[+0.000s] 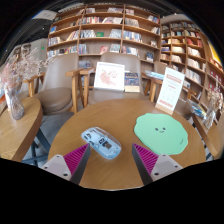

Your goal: Arrange mouse

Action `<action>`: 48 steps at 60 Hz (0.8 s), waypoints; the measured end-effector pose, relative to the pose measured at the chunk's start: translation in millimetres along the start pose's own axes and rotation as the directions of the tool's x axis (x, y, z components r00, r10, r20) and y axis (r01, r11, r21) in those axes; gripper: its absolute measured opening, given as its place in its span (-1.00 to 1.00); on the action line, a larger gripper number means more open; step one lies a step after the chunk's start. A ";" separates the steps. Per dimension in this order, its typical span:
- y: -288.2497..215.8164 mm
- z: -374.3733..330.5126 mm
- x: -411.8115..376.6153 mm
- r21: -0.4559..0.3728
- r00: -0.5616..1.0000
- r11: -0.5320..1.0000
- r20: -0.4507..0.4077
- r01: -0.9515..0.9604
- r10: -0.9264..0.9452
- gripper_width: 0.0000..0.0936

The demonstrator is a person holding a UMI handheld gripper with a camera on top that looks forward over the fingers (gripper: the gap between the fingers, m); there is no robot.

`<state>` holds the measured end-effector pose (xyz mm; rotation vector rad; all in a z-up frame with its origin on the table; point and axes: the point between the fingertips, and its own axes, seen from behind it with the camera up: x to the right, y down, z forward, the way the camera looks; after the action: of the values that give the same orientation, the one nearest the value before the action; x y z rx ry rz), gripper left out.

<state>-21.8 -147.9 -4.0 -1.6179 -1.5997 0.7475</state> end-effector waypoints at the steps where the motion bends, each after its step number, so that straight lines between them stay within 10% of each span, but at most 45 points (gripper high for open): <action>1: -1.5 2.8 -1.3 0.000 1.000 1.000 0.008 -0.003 0.003 0.84; 25: -25.4 51.8 11.4 -0.021 0.998 0.998 0.018 -0.053 0.054 0.80; 35: -29.0 57.8 3.8 -0.021 0.997 0.998 0.049 -0.063 0.064 0.01; 48: -55.6 34.4 16.4 0.004 0.996 0.998 0.052 -0.066 0.066 -0.10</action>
<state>-80.7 -130.4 23.6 -1.6660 -1.5854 0.8346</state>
